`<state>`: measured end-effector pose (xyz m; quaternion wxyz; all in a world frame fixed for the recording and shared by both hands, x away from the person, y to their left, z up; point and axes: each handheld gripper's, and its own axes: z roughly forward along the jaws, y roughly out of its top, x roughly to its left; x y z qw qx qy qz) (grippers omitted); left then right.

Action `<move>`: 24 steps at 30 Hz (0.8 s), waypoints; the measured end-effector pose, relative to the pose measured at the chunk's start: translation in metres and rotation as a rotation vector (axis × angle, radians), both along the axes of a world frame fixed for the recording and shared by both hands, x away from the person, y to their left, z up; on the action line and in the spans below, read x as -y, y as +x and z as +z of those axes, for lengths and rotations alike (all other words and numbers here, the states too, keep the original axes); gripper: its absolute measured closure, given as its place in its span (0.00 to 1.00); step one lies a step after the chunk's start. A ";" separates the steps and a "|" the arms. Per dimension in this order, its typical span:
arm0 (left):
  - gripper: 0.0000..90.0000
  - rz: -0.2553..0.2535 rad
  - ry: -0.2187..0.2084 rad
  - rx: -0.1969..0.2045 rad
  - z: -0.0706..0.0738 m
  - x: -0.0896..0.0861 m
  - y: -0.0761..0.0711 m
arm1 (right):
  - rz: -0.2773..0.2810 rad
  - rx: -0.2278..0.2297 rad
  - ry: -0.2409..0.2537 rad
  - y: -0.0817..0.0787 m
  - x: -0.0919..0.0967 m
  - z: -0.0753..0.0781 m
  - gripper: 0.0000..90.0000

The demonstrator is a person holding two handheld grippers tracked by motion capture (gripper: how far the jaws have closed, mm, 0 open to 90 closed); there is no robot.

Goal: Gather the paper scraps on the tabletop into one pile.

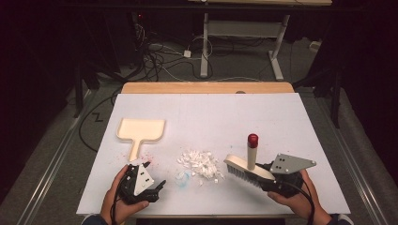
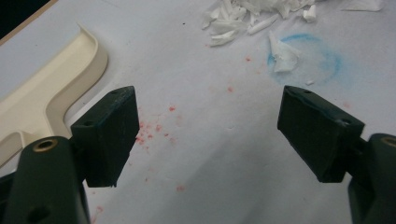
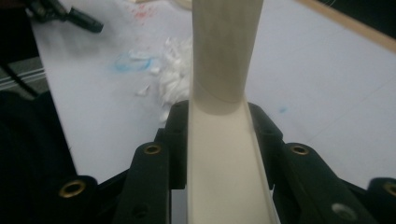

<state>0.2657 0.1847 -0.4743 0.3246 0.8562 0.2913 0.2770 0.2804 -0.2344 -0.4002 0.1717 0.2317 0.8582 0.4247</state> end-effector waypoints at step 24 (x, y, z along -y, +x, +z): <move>0.22 0.016 -0.027 0.011 0.002 -0.004 0.001 | 0.114 0.034 0.029 0.013 -0.081 -0.016 0.75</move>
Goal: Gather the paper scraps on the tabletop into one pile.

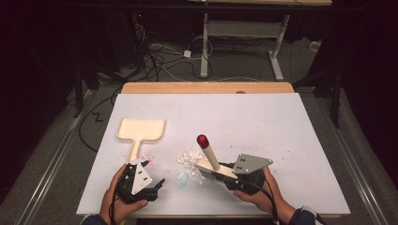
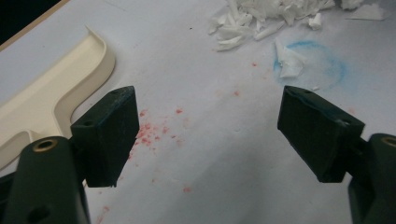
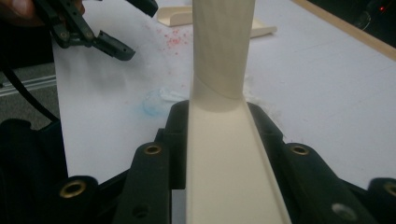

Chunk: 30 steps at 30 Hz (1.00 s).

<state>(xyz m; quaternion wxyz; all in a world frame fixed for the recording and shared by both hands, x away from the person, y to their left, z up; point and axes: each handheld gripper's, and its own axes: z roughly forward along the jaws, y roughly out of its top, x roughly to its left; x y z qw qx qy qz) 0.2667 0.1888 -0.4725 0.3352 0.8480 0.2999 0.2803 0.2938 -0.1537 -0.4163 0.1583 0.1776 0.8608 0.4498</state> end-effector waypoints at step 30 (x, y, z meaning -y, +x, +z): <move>0.22 0.077 -0.055 0.055 0.010 -0.022 -0.001 | 0.036 0.015 0.140 0.005 -0.058 -0.035 0.75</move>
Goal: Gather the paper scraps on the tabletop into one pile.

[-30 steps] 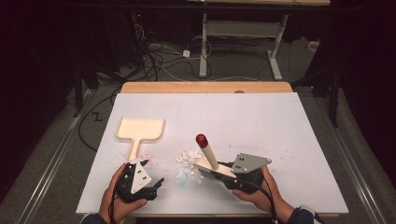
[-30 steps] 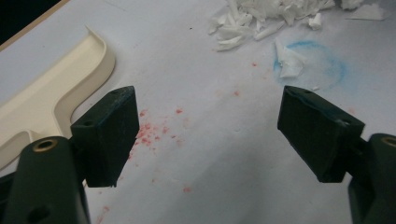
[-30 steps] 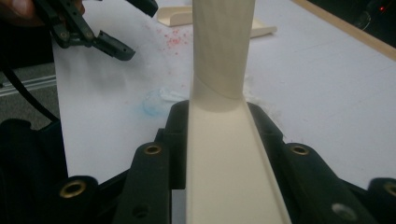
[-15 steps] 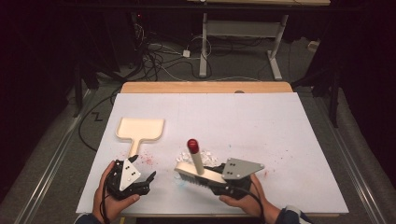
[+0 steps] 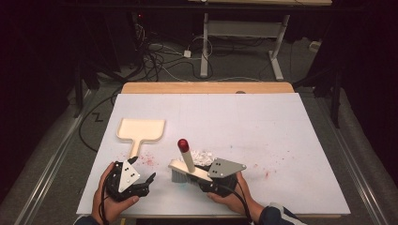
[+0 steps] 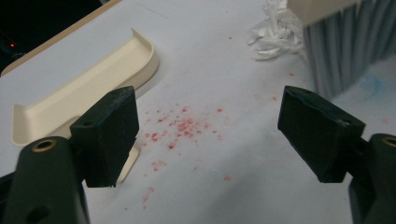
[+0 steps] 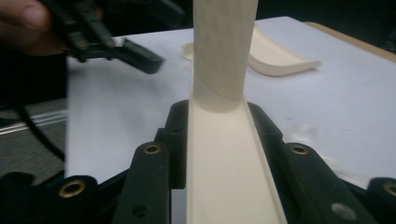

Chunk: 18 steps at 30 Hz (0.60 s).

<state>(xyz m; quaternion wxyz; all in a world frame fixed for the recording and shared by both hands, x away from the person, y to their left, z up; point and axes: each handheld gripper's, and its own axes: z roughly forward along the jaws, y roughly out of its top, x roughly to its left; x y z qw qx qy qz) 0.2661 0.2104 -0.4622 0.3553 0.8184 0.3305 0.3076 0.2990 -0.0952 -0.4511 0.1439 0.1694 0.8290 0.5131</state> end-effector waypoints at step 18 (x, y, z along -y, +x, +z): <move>0.21 -0.024 0.021 -0.003 -0.003 0.007 0.001 | 0.002 0.048 0.017 -0.007 0.056 0.045 0.75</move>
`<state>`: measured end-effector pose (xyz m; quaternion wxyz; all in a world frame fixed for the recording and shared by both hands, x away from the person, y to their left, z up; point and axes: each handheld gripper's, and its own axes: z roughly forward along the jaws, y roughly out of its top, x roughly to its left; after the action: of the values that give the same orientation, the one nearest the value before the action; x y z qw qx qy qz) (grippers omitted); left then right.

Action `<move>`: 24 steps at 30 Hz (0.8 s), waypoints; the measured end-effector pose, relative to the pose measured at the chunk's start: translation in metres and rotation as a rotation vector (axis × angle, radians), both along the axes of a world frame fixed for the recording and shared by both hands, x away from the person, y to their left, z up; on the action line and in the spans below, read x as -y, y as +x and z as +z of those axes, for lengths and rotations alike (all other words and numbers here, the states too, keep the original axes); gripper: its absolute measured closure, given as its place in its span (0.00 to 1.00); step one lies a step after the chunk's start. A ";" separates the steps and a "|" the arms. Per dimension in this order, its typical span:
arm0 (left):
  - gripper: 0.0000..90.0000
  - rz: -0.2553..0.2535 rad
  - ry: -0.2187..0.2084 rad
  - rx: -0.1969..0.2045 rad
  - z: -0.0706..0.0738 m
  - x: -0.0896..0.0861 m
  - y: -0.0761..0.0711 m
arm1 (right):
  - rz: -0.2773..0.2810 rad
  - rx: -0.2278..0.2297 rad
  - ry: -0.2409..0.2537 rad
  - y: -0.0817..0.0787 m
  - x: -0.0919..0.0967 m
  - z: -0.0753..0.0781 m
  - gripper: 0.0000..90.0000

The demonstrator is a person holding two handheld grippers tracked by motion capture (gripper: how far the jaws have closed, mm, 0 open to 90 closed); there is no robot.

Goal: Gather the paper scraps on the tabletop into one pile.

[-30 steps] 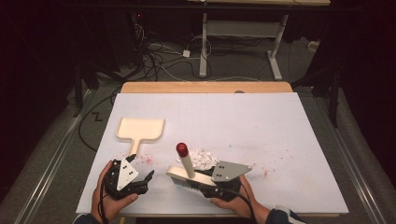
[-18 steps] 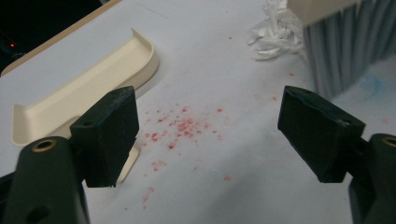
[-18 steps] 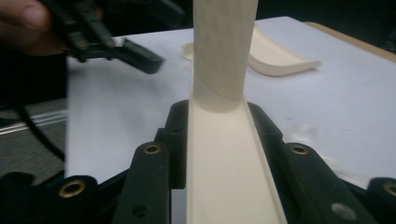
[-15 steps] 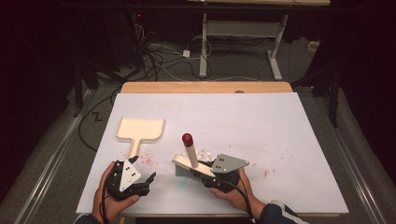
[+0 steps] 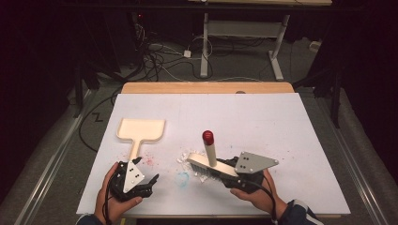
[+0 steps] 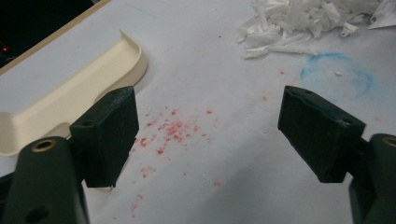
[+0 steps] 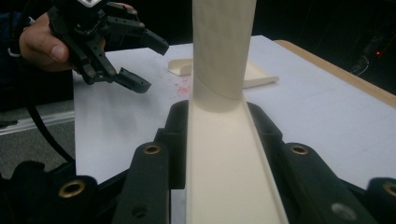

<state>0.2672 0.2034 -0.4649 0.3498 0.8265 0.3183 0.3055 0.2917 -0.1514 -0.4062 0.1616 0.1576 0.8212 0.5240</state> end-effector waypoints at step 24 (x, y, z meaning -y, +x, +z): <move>0.22 -0.022 0.041 -0.038 -0.007 0.008 0.001 | -0.122 -0.061 -0.102 0.004 0.062 -0.027 0.75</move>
<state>0.2685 0.1954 -0.4715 0.3300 0.8426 0.3093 0.2922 0.2955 -0.2132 -0.4336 0.1760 0.2150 0.8403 0.4655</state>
